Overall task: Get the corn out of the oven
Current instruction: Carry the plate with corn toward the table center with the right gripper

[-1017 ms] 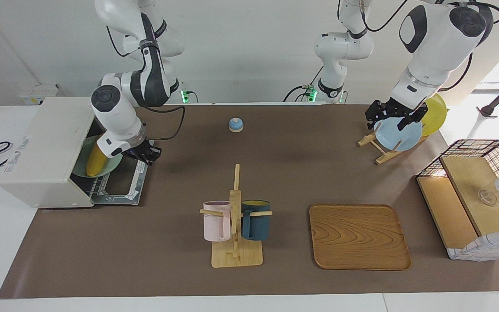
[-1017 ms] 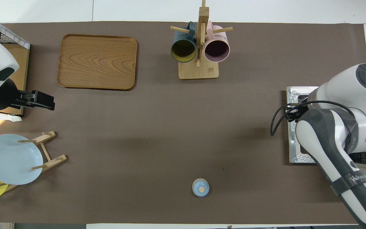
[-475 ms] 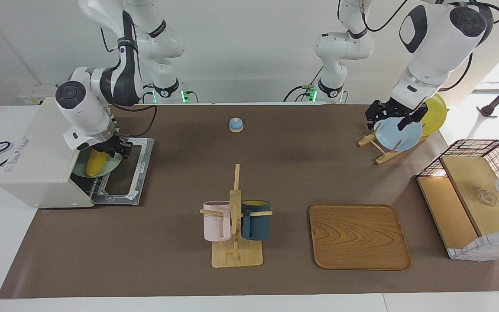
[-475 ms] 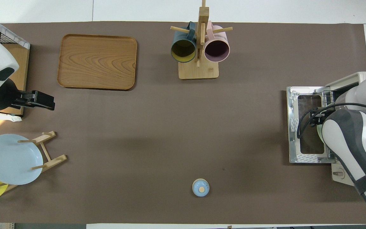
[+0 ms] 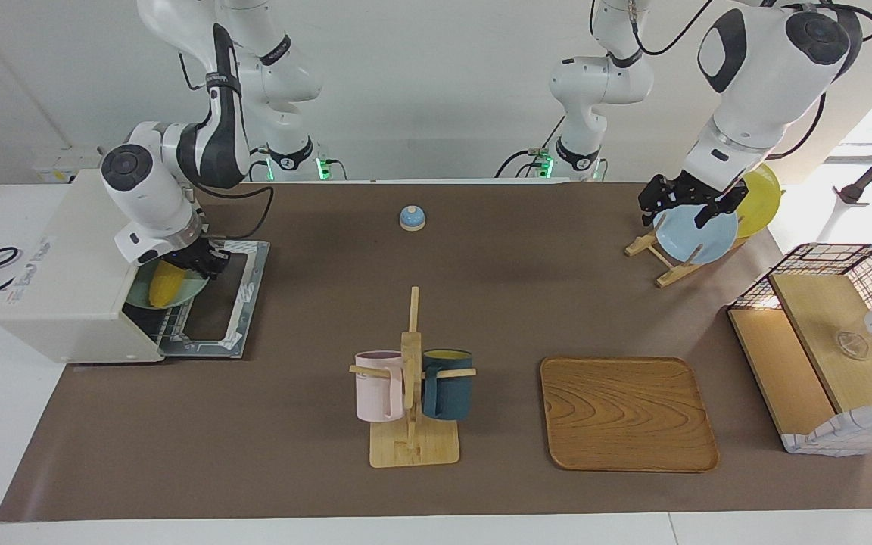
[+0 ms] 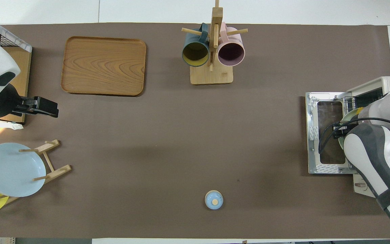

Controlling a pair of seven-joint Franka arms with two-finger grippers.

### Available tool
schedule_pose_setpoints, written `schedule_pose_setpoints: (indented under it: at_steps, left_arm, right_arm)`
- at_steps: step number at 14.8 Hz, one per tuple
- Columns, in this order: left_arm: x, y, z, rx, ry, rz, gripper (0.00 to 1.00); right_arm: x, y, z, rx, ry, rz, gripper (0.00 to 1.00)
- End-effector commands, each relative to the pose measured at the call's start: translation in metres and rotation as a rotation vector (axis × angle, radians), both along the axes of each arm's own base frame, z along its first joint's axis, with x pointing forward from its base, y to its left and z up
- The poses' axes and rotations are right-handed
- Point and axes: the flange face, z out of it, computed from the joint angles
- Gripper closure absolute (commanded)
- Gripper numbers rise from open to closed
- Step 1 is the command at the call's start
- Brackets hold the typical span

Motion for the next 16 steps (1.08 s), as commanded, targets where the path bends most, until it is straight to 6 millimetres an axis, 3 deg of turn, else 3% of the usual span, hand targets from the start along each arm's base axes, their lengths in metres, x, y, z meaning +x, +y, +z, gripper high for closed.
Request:
schedule_pose_setpoints:
  at_steps: [1, 3, 7, 10, 12, 15, 16]
  left_arm:
    - [-0.007, 0.005, 0.003, 0.020, -0.006, 0.000, 0.00]
    - [-0.007, 0.005, 0.003, 0.020, -0.006, 0.000, 0.00]
    - [-0.007, 0.006, 0.003, 0.019, -0.009, 0.003, 0.00]
    - [-0.006, 0.006, 0.003, 0.018, -0.013, 0.003, 0.00]
    - [-0.006, 0.006, 0.003, 0.018, -0.013, 0.003, 0.00]
    - [-0.006, 0.006, 0.003, 0.018, -0.015, 0.003, 0.00]
    - [-0.006, 0.006, 0.003, 0.018, -0.015, 0.003, 0.00]
  right_arm:
    - [-0.003, 0.017, 0.003, 0.001, -0.004, 0.081, 1.00]
    - [0.009, 0.062, 0.017, -0.010, 0.015, 0.125, 1.00]
    - [0.035, 0.182, 0.056, -0.137, 0.068, 0.092, 1.00]
    - [0.029, 0.269, 0.072, -0.136, 0.031, 0.059, 1.00]
    - [0.028, 0.330, 0.063, -0.127, 0.036, -0.024, 1.00]
    - [0.039, 0.431, 0.030, -0.146, 0.032, -0.131, 1.00]
    - [0.037, 0.445, 0.014, -0.135, 0.037, -0.143, 1.00]
